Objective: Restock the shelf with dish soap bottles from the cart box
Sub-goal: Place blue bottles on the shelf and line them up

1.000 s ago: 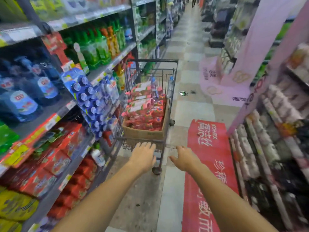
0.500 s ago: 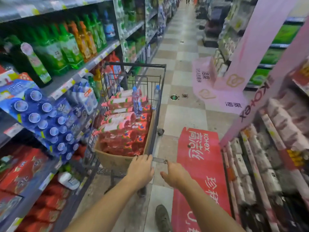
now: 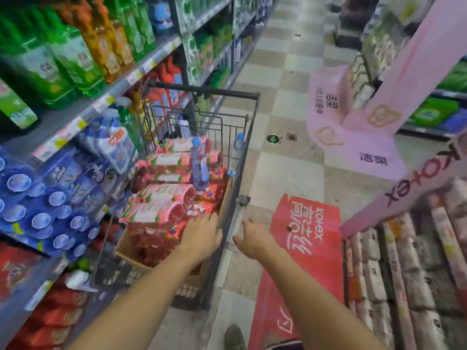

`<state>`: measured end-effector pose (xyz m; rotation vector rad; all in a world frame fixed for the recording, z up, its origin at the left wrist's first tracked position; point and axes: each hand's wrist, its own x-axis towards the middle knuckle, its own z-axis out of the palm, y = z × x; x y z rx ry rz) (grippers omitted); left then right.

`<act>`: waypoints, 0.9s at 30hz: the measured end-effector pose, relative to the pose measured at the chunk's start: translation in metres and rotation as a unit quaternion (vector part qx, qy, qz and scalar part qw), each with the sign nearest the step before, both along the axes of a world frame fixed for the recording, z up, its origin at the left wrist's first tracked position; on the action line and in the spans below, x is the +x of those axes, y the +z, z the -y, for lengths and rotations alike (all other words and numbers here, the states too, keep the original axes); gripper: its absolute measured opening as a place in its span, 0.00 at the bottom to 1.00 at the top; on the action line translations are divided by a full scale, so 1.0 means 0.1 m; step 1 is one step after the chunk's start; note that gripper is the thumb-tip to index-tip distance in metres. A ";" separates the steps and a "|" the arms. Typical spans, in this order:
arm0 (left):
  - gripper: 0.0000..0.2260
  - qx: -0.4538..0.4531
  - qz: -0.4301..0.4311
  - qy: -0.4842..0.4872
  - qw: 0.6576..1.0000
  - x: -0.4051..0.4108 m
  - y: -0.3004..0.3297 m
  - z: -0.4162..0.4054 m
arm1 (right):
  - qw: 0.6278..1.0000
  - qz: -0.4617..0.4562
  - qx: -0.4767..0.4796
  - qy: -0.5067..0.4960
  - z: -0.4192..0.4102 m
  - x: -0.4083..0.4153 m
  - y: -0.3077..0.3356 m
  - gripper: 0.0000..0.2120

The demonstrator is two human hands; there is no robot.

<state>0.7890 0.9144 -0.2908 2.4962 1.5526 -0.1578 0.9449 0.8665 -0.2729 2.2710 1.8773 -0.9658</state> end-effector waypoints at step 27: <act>0.26 -0.011 0.039 0.342 0.939 0.78 -0.13 -3.21 | 0.983 0.153 0.095 0.025 -3.79 1.11 -0.45 0.25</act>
